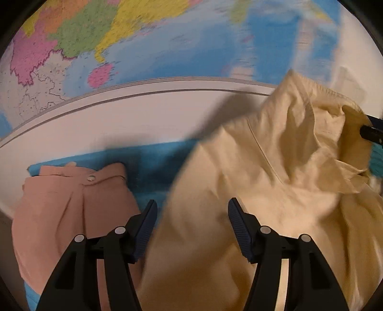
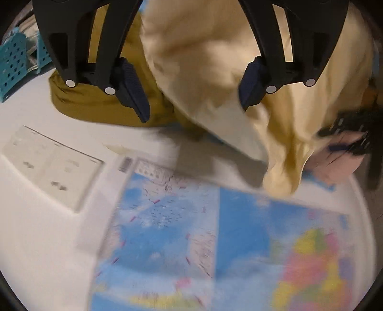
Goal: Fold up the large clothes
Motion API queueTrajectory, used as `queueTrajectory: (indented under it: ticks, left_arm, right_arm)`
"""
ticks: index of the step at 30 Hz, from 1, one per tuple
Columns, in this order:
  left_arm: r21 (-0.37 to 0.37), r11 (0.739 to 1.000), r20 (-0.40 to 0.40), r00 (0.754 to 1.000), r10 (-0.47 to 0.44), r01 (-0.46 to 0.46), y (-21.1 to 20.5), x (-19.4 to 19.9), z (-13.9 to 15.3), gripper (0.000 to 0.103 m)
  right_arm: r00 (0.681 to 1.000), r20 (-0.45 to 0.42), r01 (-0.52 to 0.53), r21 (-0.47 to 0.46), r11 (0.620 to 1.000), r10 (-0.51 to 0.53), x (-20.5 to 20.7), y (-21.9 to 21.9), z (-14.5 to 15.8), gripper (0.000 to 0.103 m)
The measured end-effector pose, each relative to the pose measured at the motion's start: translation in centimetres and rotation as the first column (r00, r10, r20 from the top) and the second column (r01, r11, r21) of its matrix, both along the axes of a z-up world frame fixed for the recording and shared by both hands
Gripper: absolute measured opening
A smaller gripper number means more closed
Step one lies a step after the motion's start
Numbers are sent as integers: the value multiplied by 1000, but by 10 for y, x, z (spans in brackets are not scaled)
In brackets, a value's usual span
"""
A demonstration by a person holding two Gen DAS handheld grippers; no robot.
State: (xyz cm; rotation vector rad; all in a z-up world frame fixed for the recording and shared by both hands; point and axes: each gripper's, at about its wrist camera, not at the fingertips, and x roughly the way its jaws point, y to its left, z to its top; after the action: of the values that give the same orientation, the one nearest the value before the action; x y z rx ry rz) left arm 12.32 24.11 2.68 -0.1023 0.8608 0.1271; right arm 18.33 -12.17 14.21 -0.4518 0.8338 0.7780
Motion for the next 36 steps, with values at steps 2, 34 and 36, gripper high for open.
queueTrajectory:
  ticks: [2,34,36]
  left_arm:
    - [-10,993,33,992,-120,120,-21,-27,7,64]
    - [-197,740,112,765,-635,643,-197,-67,40,43]
    - [-157,773,14,784,-621,615,-200,-60,24,54]
  right_arm:
    - [998,34,-44,11,999,44,-33,-30,11,82]
    - [778,-528,580,397,711,-340,-43,-333,-107,5]
    - [704,-597,640,298,709,-385,-38,-339,-140,26]
